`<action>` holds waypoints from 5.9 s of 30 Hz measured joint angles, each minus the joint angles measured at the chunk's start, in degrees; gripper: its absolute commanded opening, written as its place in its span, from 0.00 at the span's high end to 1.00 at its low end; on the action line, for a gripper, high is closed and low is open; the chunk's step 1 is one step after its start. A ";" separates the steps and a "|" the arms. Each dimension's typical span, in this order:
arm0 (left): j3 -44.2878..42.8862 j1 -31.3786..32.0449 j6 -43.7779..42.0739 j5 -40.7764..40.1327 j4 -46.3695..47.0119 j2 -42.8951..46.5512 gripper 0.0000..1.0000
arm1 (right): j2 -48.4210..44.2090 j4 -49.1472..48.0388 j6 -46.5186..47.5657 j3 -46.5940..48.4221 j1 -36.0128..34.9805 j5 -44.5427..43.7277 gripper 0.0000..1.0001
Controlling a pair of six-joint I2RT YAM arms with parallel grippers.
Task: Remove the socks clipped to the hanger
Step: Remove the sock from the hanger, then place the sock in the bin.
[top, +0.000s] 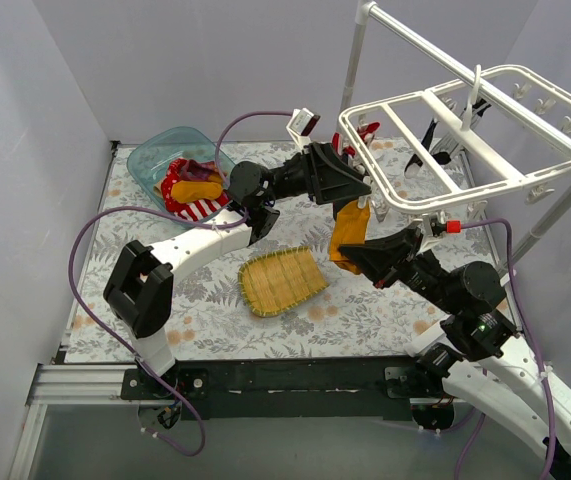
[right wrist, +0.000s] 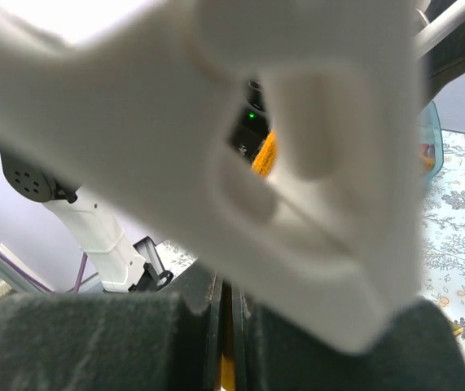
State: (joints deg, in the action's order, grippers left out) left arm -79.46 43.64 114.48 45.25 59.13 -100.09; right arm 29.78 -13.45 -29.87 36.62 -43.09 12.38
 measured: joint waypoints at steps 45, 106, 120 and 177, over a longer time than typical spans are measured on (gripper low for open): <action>-0.02 0.00 -1.40 -1.46 -10.78 0.63 0.32 | -1.97 3.39 0.37 -2.47 0.00 -1.79 0.99; 13.55 1.22 -30.56 -1.68 -40.85 16.22 0.25 | -2.64 7.54 1.88 -7.65 -0.02 -0.15 0.99; 12.83 5.62 -36.65 -9.20 -50.58 16.22 1.00 | -1.97 8.07 3.26 -7.65 0.00 -0.28 0.90; -2.01 -38.18 -34.12 -50.18 -59.08 -11.58 0.02 | -2.84 5.46 0.24 -14.38 -0.02 -27.96 0.19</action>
State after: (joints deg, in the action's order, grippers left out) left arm -81.47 5.45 80.36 -4.93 0.05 -111.68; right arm 26.94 -7.99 -29.63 22.24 -43.11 -15.57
